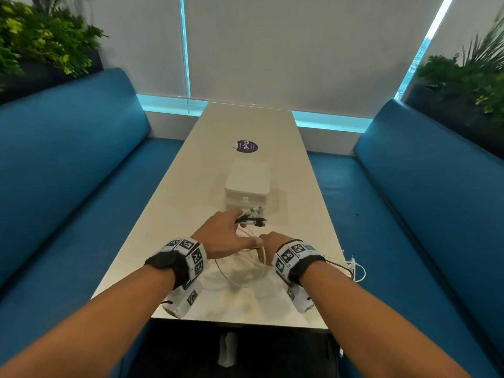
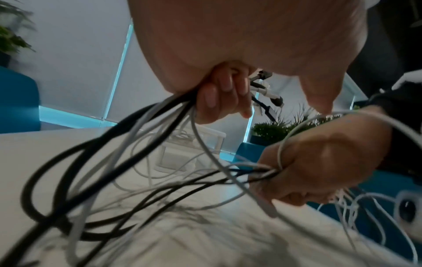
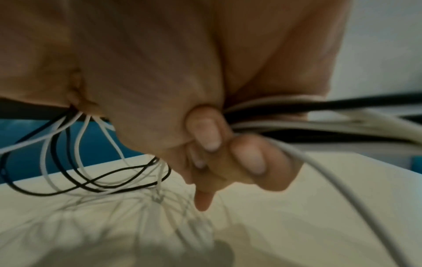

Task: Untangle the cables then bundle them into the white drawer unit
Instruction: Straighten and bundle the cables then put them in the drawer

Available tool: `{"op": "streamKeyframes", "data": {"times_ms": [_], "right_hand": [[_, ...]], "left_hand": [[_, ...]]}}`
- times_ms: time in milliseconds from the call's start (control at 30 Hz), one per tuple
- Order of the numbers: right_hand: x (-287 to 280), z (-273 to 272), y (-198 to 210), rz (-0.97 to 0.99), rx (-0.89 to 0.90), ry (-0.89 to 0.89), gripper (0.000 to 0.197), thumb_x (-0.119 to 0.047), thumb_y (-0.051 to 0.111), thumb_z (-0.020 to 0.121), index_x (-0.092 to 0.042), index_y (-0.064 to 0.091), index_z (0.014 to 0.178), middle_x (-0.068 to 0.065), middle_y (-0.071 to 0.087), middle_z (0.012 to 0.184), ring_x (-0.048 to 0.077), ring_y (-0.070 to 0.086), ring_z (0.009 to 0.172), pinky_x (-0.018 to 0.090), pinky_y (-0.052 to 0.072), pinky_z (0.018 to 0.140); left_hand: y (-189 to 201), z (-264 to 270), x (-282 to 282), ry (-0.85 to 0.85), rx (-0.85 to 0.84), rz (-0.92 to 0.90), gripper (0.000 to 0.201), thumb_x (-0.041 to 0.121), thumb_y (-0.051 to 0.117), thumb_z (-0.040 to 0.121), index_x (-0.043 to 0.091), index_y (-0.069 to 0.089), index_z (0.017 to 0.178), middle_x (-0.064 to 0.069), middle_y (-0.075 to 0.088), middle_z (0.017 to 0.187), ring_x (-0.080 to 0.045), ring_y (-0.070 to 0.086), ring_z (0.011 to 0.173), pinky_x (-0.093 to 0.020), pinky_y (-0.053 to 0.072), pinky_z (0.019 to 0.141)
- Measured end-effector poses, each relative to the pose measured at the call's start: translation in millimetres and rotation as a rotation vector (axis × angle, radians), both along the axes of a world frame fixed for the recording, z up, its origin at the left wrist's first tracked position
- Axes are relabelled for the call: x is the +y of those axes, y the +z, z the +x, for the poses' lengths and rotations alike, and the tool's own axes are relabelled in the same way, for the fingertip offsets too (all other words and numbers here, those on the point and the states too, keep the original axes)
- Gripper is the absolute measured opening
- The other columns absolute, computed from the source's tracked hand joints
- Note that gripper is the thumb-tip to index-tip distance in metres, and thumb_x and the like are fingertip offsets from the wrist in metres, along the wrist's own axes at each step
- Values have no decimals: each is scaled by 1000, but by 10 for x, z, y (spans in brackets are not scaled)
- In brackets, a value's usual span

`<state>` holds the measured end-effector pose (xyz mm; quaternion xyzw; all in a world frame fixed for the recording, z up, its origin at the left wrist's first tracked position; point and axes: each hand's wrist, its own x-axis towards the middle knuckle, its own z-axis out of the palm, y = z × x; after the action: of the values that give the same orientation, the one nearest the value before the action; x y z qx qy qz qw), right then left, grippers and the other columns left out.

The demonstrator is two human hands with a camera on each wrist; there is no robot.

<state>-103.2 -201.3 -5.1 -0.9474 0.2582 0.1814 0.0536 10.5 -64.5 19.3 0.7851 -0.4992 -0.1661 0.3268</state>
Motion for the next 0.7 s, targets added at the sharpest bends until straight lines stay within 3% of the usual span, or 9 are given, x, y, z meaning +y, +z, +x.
{"op": "streamKeyframes", "data": {"times_ms": [100, 200, 233, 267, 333, 400, 467, 567, 700], "right_hand": [[23, -34, -57, -73, 80, -9, 35, -23, 45, 97, -11, 55, 129, 12, 63, 125, 32, 63, 111, 40, 52, 88], [34, -50, -80, -51, 66, -32, 32, -25, 48, 95, -13, 60, 122, 10, 65, 119, 31, 64, 108, 39, 53, 88], [29, -26, -60, 3, 34, -39, 26, -25, 50, 94, -14, 65, 112, 9, 67, 112, 31, 66, 103, 39, 54, 88], [22, -6, -43, 72, 7, -49, 18, -24, 53, 91, -16, 69, 96, 8, 70, 104, 30, 67, 97, 39, 55, 88], [-8, 24, -42, 176, -20, -55, 21, -22, 55, 90, -19, 61, 69, 6, 68, 90, 31, 66, 90, 36, 55, 83], [-27, -16, -62, 142, -48, -39, 19, -25, 53, 93, -14, 62, 81, 9, 64, 89, 33, 65, 90, 33, 51, 75], [-43, -69, -88, 104, -53, -9, 31, -33, 53, 97, -8, 65, 111, 15, 64, 106, 33, 64, 99, 33, 47, 77], [-56, -91, -79, 154, -97, 44, 39, -34, 53, 98, -13, 59, 131, 16, 63, 121, 33, 61, 109, 34, 47, 89], [-61, -125, -62, 218, -151, 67, 39, -34, 53, 97, -16, 59, 131, 15, 66, 119, 32, 62, 108, 35, 49, 90]], "left_hand": [[161, -17, -19, 103, 85, -145, 60, 71, 74, 70, 35, 62, 117, 18, 66, 96, -3, 61, 82, -29, 52, 74], [280, -62, -53, 39, 166, -161, 51, 56, 80, 75, 40, 63, 121, 25, 68, 90, 10, 61, 79, -18, 30, 63], [274, -104, -75, -43, 192, -116, 55, 55, 80, 75, 42, 62, 126, 26, 70, 99, 10, 62, 95, -21, 18, 94], [237, -150, -102, -102, 183, -57, 58, 57, 80, 74, 42, 63, 127, 26, 71, 107, 7, 64, 102, -22, 49, 96], [105, -169, -157, -119, 134, 70, 58, 64, 78, 69, 39, 68, 120, 18, 73, 108, -2, 67, 98, -26, 52, 92], [-16, -114, -186, -113, 109, 169, 49, 57, 79, 67, 37, 72, 112, 9, 75, 93, -10, 69, 78, -24, 53, 74], [-60, -81, -189, -125, 46, 254, 32, 38, 77, 67, 26, 73, 96, 1, 74, 78, -20, 69, 69, -29, 50, 61], [-109, -89, -191, -130, -56, 283, 22, 28, 77, 70, 21, 68, 89, 3, 72, 81, -18, 68, 74, -29, 52, 64], [-181, -78, -280, -116, -155, 282, 36, 46, 79, 68, 25, 69, 96, 6, 73, 87, -14, 67, 78, -32, 55, 72]]}}
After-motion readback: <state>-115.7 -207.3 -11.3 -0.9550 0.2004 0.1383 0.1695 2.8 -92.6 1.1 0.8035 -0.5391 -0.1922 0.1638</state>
